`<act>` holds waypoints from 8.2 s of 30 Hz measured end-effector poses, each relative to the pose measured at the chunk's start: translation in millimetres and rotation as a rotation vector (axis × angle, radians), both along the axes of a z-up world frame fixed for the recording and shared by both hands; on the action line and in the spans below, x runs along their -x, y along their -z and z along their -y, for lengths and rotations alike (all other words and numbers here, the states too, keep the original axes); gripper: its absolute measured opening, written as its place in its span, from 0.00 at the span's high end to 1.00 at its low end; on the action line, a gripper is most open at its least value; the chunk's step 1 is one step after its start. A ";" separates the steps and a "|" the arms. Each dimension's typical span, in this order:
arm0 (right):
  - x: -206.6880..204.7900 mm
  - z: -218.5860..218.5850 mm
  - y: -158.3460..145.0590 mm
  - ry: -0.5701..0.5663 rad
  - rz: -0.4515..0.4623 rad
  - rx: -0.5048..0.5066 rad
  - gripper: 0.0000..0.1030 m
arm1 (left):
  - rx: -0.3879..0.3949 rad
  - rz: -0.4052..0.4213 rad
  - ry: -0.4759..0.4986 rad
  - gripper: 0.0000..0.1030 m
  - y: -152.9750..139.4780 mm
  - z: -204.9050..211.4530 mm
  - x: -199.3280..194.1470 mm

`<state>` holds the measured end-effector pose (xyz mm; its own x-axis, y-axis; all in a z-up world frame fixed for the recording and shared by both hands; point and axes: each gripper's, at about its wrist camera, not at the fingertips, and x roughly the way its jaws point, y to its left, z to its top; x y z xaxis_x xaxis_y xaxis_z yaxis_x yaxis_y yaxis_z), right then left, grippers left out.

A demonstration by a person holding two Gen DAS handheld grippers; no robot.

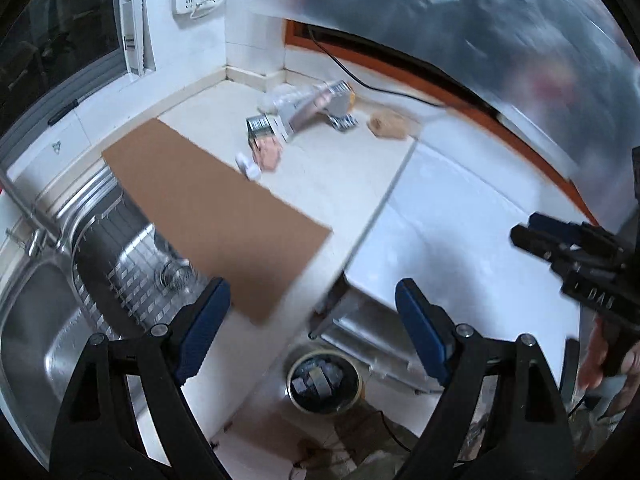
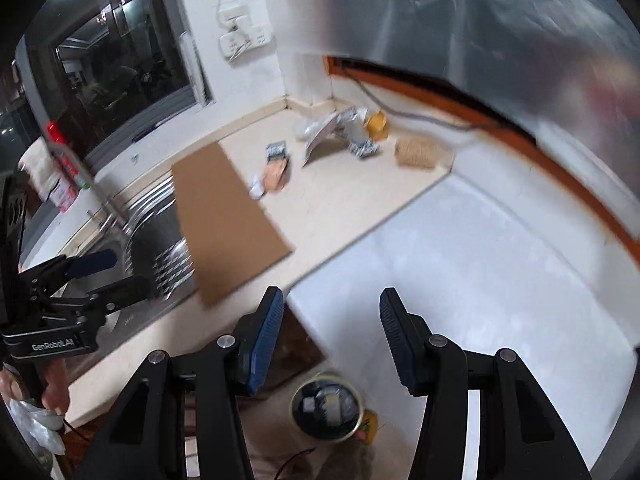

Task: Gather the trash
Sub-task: 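Move both tools back up to the counter toward the remaining trash, then grasp the loofah sponge with the right gripper while the left grasps the green snack box, then carry the green snack box and loofah sponge down over the floor bin, then open both grippers to drop the snack box and sponge into the bin, then move both tools back up to the counter toward the dropper bottle and carton, then grasp the white dropper bottle with the left gripper while the right grasps the pink carton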

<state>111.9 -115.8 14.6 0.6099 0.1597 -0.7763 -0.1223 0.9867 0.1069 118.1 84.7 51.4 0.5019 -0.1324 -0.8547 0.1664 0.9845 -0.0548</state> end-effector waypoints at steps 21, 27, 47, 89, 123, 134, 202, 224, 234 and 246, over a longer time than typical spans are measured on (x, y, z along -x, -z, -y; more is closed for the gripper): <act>-370.9 84.3 144.9 -0.166 -0.038 0.237 0.39 | -0.078 -0.156 -0.172 0.20 154.5 17.1 -317.5; -393.4 83.9 185.3 -0.229 -0.024 0.336 0.39 | -0.083 -0.203 -0.236 0.20 197.1 11.7 -347.0; -407.8 93.0 225.7 -0.279 0.066 0.442 0.68 | -0.060 -0.204 -0.259 0.64 229.5 24.5 -356.5; 106.8 -53.0 154.3 -0.093 -0.076 -0.124 0.68 | -0.013 -0.069 0.131 0.63 92.7 40.2 118.9; 114.7 -74.0 725.5 -0.021 -0.598 -0.117 0.63 | -0.052 -0.490 -0.105 0.63 622.6 5.9 159.7; 86.7 -59.6 754.3 -0.033 -0.563 -0.122 0.43 | -0.110 -0.491 -0.108 0.36 667.1 -0.4 153.7; 149.0 -38.1 98.3 0.097 -0.083 -0.112 0.41 | -0.092 0.030 0.028 0.16 56.4 22.7 143.1; -144.2 -5.8 20.7 -0.112 0.005 -0.138 0.41 | -0.096 -0.063 -0.170 0.38 25.7 -9.1 -101.8; -287.5 -9.2 53.5 -0.032 -0.036 -0.235 0.41 | -0.025 -0.209 -0.187 0.47 92.8 -41.4 -230.5; -433.5 -51.5 140.6 0.124 -0.104 -0.320 0.41 | 0.036 -0.353 -0.170 0.57 184.3 -52.3 -317.4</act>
